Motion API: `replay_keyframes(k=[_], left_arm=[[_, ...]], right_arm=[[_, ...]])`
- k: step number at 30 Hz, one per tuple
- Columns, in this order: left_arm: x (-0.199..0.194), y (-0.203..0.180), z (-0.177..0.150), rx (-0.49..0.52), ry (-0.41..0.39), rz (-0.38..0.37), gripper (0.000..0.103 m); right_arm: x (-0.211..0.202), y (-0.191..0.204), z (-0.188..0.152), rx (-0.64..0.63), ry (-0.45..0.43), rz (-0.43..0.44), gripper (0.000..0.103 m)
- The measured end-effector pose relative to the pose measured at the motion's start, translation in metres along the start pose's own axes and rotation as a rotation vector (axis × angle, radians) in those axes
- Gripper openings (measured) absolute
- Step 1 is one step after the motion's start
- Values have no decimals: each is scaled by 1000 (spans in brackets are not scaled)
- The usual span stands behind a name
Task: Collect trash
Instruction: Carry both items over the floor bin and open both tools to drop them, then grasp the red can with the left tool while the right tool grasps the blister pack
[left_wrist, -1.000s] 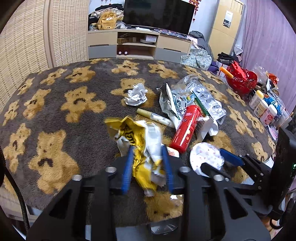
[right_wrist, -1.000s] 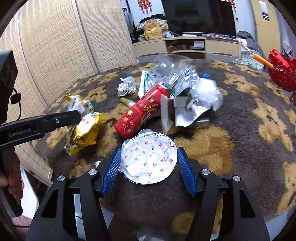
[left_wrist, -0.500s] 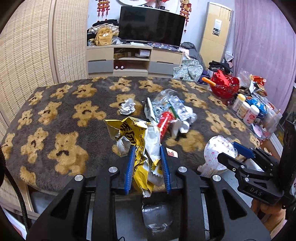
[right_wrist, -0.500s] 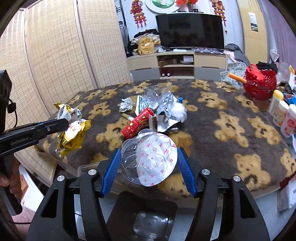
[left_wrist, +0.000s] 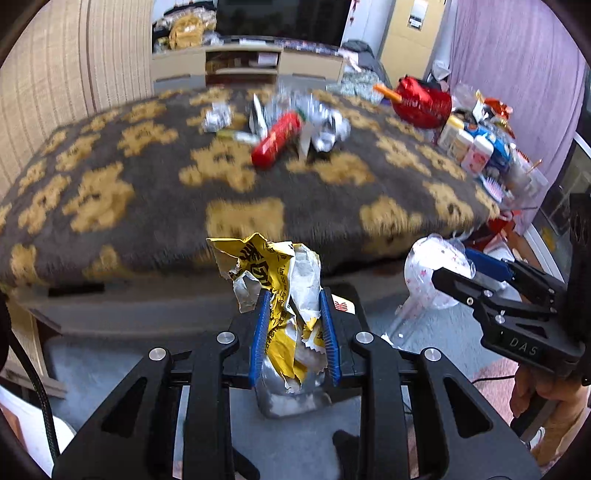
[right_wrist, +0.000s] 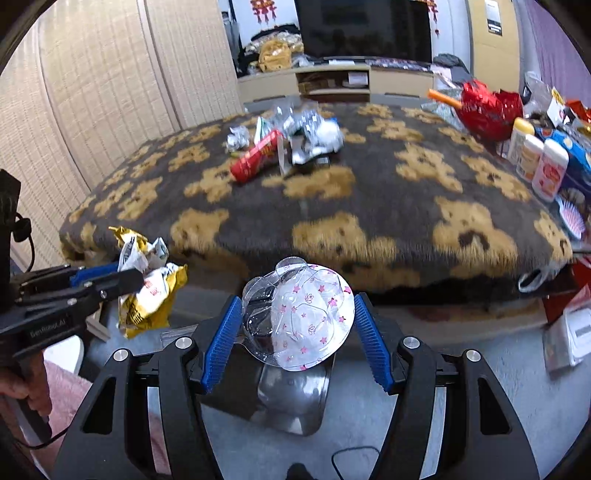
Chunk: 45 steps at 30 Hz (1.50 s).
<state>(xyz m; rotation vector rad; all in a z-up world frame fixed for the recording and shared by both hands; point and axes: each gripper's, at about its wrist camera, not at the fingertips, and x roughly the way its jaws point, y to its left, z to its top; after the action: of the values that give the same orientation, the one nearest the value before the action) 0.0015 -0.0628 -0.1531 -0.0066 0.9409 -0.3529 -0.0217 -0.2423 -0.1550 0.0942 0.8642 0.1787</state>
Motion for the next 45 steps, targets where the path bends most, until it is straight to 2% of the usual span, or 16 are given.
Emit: replay_keyframes(k=[9,17,20,23,26,33,37,41,45], left_arm=[[73,7,-49,-27,178,-38,25],[117,12,-69,-11,281,-58,27],[124,15,-69,-27,290,-62,32],[127,18,-68,-32,298,-58,41],[125,19,-66,-30,298,-43,43],[113,22,-55,-42,281,-40,55],[90,22,-35,-34,211,-25,66],[69,23,-9,-36,138,-22,68],[54,25,23,-37,67,-9,68]], right_arm=[[59,-10,-39,68,145,-3,64],[107,-15,-53,124,250,40,65],[113,-15,-51,133,259,46,67],[116,-17,-46,145,258,54,67],[113,-19,-41,147,249,49,67],[98,-29,-24,167,203,56,70],[71,-35,3,163,100,24,74],[47,-38,35,148,1,-4,75],[41,-44,63,145,-50,-3,75]])
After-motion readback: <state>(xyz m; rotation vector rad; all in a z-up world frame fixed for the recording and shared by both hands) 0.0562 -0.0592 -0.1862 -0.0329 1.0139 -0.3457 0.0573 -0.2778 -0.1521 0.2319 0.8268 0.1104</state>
